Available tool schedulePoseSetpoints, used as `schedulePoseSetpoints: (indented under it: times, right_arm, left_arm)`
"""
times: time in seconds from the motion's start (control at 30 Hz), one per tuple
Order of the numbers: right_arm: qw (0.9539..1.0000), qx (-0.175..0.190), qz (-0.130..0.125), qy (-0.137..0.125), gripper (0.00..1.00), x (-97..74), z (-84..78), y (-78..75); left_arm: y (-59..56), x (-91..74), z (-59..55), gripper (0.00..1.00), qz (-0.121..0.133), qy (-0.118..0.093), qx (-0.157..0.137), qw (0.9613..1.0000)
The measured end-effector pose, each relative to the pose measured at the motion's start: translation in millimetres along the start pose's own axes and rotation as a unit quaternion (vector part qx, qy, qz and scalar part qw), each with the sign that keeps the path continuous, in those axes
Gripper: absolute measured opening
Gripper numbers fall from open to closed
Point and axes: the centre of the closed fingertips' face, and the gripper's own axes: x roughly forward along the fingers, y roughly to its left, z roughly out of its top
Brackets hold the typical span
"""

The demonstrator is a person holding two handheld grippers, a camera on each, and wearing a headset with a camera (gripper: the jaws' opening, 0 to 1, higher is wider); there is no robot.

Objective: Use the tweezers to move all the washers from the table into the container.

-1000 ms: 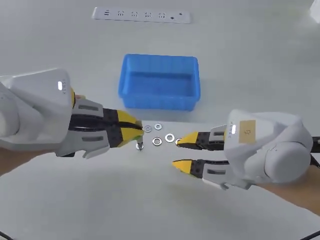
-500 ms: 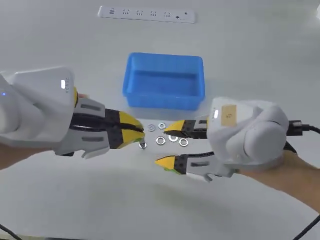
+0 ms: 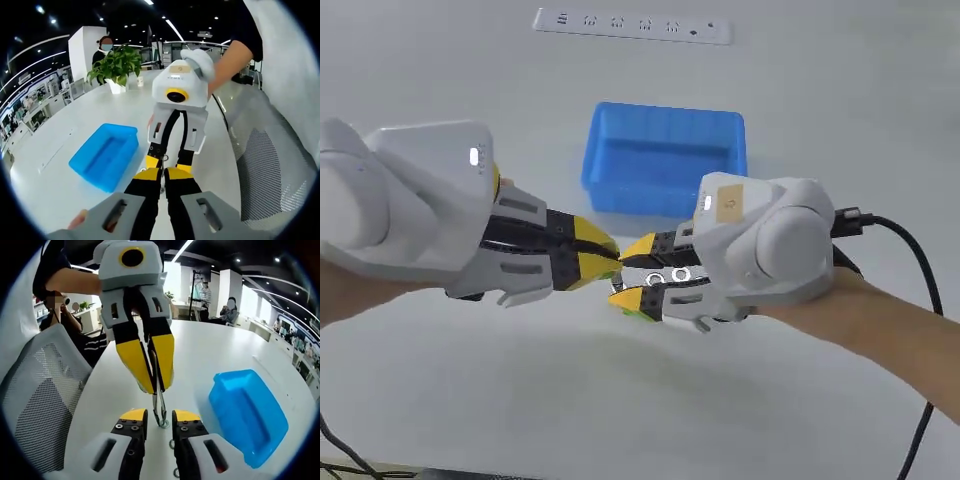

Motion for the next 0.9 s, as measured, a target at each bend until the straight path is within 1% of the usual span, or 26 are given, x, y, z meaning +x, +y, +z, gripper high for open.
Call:
schedulePoseSetpoints:
  times: [0.1, 0.17, 0.2, 0.3, 0.37, 0.43, 0.57, 0.63, 0.7, 0.73, 0.8, 0.9]
  right_arm:
    - [0.9998, -0.003, 0.019, 0.007, 0.18, 2.2, -2.9, 5.3]
    - [0.9997, -0.01, 0.022, 0.01, 0.18, 4.4, -3.4, 7.0]
    - [0.9995, -0.02, 0.021, 0.015, 0.17, 5.1, -4.5, 6.5]
    - [0.9995, -0.022, 0.016, 0.016, 0.12, 4.8, -3.4, 2.3]
    - [0.9994, -0.019, 0.021, 0.017, 0.12, 5.3, -3.3, 2.8]
    - [0.9992, -0.026, 0.022, 0.019, 0.11, 6.1, -2.9, 2.4]
    - [0.9992, -0.024, 0.024, 0.022, 0.11, 8.0, -2.3, 1.5]
    - [0.9991, -0.026, 0.024, 0.023, 0.1, 8.4, -2.2, 1.4]
    - [0.9992, -0.024, 0.024, 0.021, 0.1, 8.5, -2.0, 1.4]
    - [0.9993, -0.021, 0.023, 0.021, 0.1, 8.5, -1.9, 1.1]
    - [0.9994, -0.02, 0.023, 0.018, 0.1, 8.5, -1.9, 0.9]
    - [0.9994, -0.021, 0.023, 0.016, 0.1, 7.7, -2.2, 1.1]
  left_arm:
    - [-2.0, 1.7, 0.9, 0.07, -0.005, 0.0, 0.001, 1.0]
    - [-4.1, 3.3, 1.2, 0.07, -0.008, 0.002, 0.004, 1.0]
    - [-4.6, 3.7, 1.3, 0.07, -0.009, 0.003, 0.004, 0.9999]
    - [-7.0, 4.0, 0.9, 0.07, -0.014, 0.006, 0.004, 0.9999]
    - [-5.8, 3.5, 0.3, 0.07, -0.011, 0.007, 0.003, 0.9999]
    - [-3.5, 2.5, -0.7, 0.07, -0.007, 0.009, 0.002, 0.9999]
    - [-0.8, 0.7, -3.5, 0.07, -0.002, 0.016, 0.001, 0.9999]
    - [0.3, -0.2, -4.1, 0.07, 0.0, 0.015, -0.005, 0.9999]
    - [1.9, -1.2, -4.5, 0.08, 0.001, 0.008, -0.019, 0.9998]
    - [2.1, -1.2, -4.5, 0.08, 0.002, 0.007, -0.021, 0.9997]
    - [1.6, -1.1, -4.4, 0.08, 0.001, 0.01, -0.015, 0.9998]
    - [0.7, 0.1, -3.4, 0.08, -0.003, 0.008, -0.019, 0.9998]
